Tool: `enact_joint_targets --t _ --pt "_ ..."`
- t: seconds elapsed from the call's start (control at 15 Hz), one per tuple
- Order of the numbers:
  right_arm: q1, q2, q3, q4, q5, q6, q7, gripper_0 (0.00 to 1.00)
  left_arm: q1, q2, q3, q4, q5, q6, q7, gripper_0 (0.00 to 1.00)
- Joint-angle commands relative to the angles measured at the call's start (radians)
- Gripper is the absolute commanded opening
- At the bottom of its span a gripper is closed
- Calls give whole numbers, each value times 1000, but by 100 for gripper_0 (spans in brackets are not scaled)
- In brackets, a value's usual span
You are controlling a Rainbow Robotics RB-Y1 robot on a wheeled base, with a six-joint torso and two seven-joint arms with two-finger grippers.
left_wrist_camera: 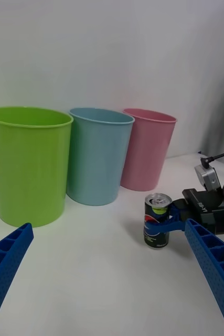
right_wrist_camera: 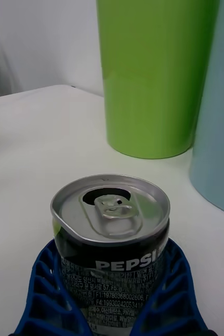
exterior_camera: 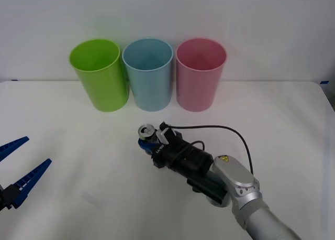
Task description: Grasp the object on the table and drop it into the matching bin: aluminum can to the light blue bin, PET bottle to the pink bin.
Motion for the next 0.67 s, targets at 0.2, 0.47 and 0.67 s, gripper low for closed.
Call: enact_joint_targets --t 0.2,0.47,0.67 --pt "6 -38 6 -29 -40 -37 -8 0 0 0 0 0 0 0 0 100" --pt "93 -152 98 -261 -142 35 -37 0 0 0 0 0 0 0 0 100" --pt "149 -216 113 -404 -172 64 -78 0 0 0 0 0 0 0 0 100"
